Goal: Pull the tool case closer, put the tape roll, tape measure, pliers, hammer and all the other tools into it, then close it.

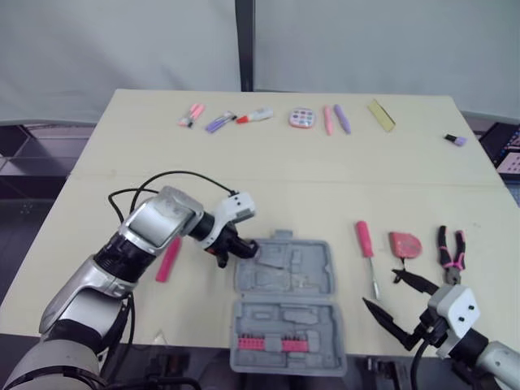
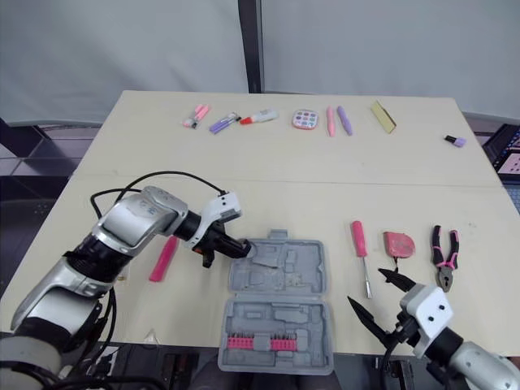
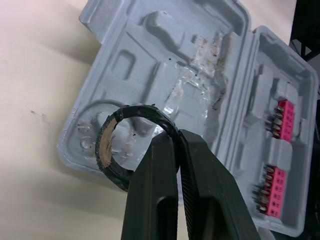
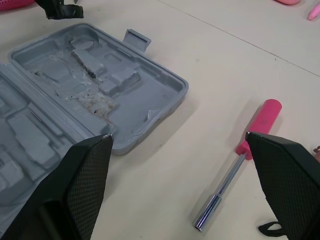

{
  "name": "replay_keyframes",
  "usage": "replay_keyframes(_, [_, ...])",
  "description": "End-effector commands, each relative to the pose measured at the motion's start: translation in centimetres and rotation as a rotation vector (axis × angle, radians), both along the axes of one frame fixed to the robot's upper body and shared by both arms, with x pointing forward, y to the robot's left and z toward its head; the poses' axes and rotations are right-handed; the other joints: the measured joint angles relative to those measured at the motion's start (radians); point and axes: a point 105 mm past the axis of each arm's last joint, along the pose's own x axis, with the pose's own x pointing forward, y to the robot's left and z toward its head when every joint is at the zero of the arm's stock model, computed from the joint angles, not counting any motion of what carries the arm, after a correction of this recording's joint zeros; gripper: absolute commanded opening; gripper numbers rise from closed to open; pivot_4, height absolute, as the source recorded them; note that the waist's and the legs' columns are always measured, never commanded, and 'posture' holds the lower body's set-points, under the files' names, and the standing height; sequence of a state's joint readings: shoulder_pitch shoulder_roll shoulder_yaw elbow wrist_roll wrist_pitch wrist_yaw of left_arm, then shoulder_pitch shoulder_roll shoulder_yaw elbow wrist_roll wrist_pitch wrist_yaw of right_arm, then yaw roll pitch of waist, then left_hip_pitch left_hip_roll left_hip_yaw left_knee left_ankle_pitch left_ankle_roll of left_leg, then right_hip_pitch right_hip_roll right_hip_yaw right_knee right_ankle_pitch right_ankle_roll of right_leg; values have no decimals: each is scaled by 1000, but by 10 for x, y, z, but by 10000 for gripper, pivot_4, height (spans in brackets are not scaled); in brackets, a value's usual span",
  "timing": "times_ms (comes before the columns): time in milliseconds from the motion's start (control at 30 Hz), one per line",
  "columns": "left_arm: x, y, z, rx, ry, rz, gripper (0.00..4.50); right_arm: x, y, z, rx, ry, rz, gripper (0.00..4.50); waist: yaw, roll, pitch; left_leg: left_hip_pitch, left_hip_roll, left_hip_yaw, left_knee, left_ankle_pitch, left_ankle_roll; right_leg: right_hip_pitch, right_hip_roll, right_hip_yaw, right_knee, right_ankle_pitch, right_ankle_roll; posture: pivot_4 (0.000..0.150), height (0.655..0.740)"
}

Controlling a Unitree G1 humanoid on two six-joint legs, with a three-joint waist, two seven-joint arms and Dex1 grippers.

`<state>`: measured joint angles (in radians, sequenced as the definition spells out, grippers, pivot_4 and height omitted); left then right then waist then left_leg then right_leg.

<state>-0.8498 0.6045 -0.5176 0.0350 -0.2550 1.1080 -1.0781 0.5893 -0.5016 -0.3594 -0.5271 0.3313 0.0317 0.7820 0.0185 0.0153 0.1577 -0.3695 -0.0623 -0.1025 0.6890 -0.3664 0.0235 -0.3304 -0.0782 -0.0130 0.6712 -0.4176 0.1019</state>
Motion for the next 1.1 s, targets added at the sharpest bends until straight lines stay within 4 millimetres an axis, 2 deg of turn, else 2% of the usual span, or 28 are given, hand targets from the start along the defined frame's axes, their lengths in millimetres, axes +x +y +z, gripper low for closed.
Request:
replay_keyframes(33, [6, 0, 2, -7, -22, 3, 624, -4, 3, 10, -15, -47, 2, 45000, 0, 0, 0, 0, 0, 0, 0, 0, 0, 0, 0, 0, 0, 0, 0, 1500, 7134])
replay_keyframes(700, [20, -5, -5, -32, -23, 17, 624, -9, 2, 9, -19, -38, -19, 45000, 0, 0, 0, 0, 0, 0, 0, 0, 0, 0, 0, 0, 0, 0, 0, 1500, 7134])
replay_keyframes(1100, [22, -7, -12, -22, -16, 8, 624, -10, 1, 9, -21, -35, -28, 45000, 0, 0, 0, 0, 0, 0, 0, 0, 0, 0, 0, 0, 0, 0, 0, 1500, 7134])
